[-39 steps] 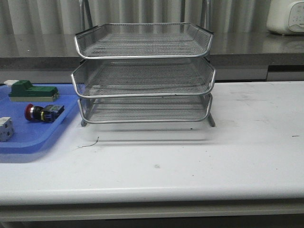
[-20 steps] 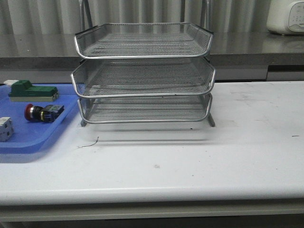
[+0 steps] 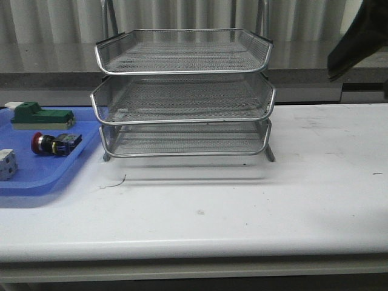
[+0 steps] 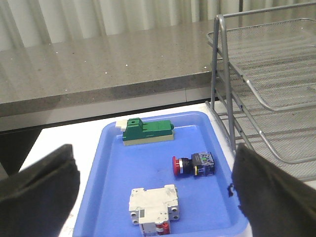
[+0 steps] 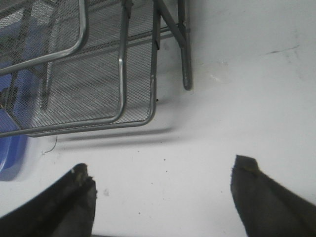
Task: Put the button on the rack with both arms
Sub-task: 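Reach the right gripper to the middle mesh tray's front rim and grasp it, then pull the middle mesh tray out toward the robot with the right gripper, then release the tray rim and raise the right gripper away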
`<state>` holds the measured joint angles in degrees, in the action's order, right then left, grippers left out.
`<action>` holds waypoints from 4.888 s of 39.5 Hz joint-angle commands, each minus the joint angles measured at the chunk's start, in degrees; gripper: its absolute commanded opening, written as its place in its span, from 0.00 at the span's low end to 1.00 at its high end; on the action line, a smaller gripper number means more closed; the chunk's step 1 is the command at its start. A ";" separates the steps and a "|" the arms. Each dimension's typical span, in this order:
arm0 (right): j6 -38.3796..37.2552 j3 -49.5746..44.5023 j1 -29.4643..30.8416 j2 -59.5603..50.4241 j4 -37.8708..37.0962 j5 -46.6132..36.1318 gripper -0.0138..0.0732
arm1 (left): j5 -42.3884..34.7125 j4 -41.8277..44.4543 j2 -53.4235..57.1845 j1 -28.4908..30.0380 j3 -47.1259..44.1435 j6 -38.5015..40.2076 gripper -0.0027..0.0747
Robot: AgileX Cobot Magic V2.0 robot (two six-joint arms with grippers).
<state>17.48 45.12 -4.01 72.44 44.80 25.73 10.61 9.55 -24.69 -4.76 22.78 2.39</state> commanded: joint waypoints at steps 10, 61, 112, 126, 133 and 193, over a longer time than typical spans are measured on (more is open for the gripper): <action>23.28 8.81 -0.02 12.97 31.14 5.40 0.61 | -4.50 0.04 -0.62 -0.50 1.93 0.12 0.81; 31.97 18.01 -0.02 29.37 42.80 10.83 0.23 | -4.54 0.04 -0.62 -0.50 1.93 0.12 0.81; 29.67 17.95 5.70 29.37 16.70 36.65 0.18 | -4.54 0.04 -0.62 -0.50 1.93 0.12 0.81; 28.35 17.95 5.70 29.18 10.91 41.41 0.18 | -4.54 0.04 -0.62 -0.50 1.93 0.12 0.81; 27.85 17.95 5.70 29.18 9.90 43.74 0.18 | -4.54 0.04 -0.62 -0.50 1.93 0.12 0.81; 23.07 18.63 5.70 23.77 6.50 48.82 0.66 | -4.54 0.04 -0.62 -0.50 1.93 0.12 0.81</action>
<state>39.82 62.04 1.45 100.72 48.71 67.51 10.61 9.55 -24.69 -4.76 22.78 2.39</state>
